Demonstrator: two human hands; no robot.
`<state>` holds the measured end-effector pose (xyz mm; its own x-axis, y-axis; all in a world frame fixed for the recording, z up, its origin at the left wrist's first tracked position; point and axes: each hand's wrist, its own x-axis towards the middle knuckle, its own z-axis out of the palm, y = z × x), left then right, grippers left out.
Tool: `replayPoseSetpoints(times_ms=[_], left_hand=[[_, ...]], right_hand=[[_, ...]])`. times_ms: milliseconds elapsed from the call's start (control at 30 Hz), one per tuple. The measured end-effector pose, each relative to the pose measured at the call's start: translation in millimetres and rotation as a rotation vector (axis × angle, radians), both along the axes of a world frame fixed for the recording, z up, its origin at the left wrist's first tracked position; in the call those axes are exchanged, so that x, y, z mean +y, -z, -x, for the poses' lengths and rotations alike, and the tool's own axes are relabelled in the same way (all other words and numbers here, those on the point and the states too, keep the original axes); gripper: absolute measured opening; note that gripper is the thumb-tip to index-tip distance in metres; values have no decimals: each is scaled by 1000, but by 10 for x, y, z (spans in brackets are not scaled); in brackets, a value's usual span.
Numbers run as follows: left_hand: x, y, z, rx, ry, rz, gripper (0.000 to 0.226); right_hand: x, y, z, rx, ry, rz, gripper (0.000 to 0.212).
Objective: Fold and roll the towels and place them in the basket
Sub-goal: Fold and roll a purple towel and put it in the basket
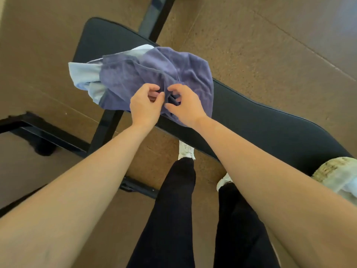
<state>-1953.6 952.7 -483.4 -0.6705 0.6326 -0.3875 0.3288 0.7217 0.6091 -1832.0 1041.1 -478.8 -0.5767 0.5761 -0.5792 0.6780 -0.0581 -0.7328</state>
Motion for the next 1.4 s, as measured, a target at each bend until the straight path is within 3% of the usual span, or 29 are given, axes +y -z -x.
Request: replayPoseSetpoints(times_ms=[167,333,467,600,667,733,833,933,1000,1200,1267,1333,1400], left_hand=[[125,53,-87,-36,-108,83,59],[217,50,-77,-114,-166,140,45],[175,-58,-139,-205,-241,59,28],[224,-457,-380,-473,-222,-79,18],[277,-732,-511,-558,-187,-188,23],[348,-982,-590,-620,-125,-314,35],[463,-1249,-598,-639,15,-402,61],[582,-1266,-509,-477,126,-316,67],[603,-1136,-444,-377,140,-161,71],[638,-925,-841,-362,556,255,92],[667,-832,-991,-376,588,361,86],[676,-723,-1084,-390,618,380,57],[691,-673,-1245,-433,589,273,26]], right_hand=[[-61,66,39,-9,12,191,41],[-90,115,-105,20,172,401,53],[-114,51,-300,49,4,264,60],[-93,-22,-410,86,6,121,31],[-77,14,-522,143,75,179,16],[-17,-122,-606,183,192,266,16],[119,-449,-747,203,320,209,17],[252,-755,-969,262,445,215,32],[314,-929,-1132,304,574,253,43],[464,-1293,-1623,281,691,159,36],[522,-1325,-1796,312,736,170,34],[575,-1313,-1962,353,799,190,23],[613,-1270,-2170,390,871,218,18]])
